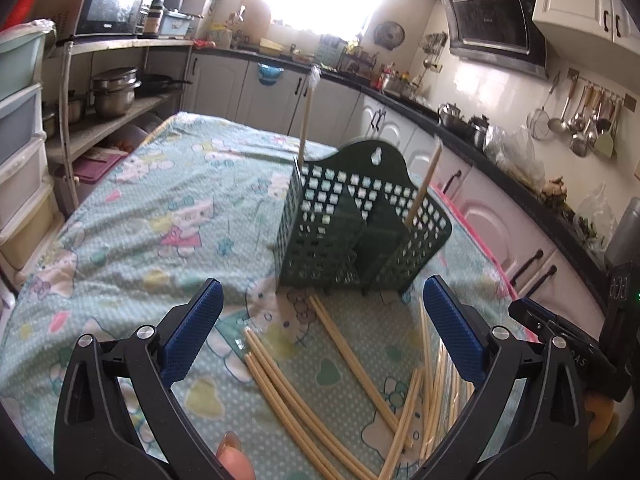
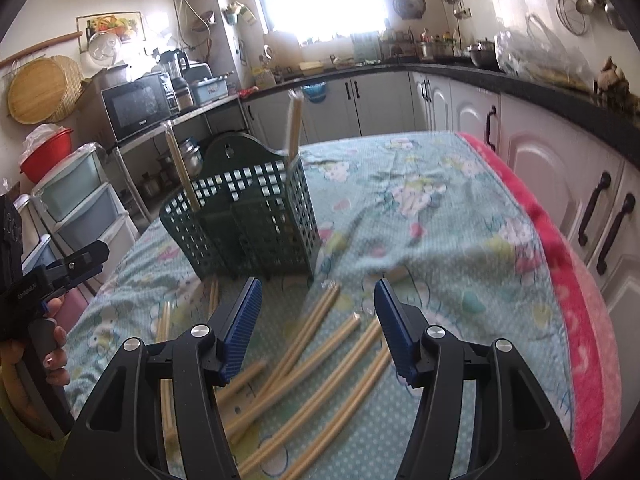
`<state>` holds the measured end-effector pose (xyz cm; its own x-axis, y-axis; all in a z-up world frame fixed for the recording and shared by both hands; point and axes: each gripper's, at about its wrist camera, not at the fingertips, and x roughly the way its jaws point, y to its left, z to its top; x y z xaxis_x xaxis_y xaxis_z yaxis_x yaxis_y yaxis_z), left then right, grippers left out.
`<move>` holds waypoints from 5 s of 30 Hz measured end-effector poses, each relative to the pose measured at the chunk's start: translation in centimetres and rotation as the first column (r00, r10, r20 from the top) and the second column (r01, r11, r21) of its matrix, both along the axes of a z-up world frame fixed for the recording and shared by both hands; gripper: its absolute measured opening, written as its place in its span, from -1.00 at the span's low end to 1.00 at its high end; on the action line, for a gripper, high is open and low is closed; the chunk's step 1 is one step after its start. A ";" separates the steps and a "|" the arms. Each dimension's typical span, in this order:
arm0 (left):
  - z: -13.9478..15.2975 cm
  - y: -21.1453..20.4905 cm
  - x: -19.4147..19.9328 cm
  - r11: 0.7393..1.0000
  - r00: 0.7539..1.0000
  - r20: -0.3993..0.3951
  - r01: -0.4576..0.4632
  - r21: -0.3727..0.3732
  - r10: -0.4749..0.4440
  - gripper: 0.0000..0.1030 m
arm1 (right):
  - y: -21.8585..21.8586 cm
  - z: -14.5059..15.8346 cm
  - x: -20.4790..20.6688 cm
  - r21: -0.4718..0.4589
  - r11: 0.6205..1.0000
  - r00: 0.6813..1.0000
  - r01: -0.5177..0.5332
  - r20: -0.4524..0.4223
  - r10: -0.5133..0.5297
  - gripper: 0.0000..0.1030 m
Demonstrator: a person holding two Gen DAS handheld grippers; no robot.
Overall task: Organize utensils
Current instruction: 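Withdraw both tools from the caddy back toward the chopstick pile, then close the left tool on a wrapped chopstick while the right tool grasps another, then lift both held chopsticks upright and carry them above the caddy, then lower the chopsticks into the caddy compartments and open both tools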
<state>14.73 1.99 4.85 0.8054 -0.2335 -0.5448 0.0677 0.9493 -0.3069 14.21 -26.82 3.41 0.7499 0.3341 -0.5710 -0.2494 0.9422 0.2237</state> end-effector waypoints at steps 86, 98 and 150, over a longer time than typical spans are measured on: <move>1.4 -0.2 4.8 0.997 0.990 -0.114 0.078 -0.019 -0.080 -0.92 | 0.9 2.9 3.0 0.086 0.994 0.996 -0.062 -0.062 0.067 -0.82; 4.9 -0.1 2.3 0.995 0.995 -0.010 0.098 -0.020 -0.098 -0.94 | 2.6 6.4 1.3 0.059 0.992 0.992 -0.115 0.054 0.112 -0.86; 17.9 1.1 5.2 0.999 0.946 0.320 -0.052 -0.013 0.054 -0.94 | 6.8 19.7 4.7 0.087 0.984 0.923 -0.158 0.367 0.116 -0.88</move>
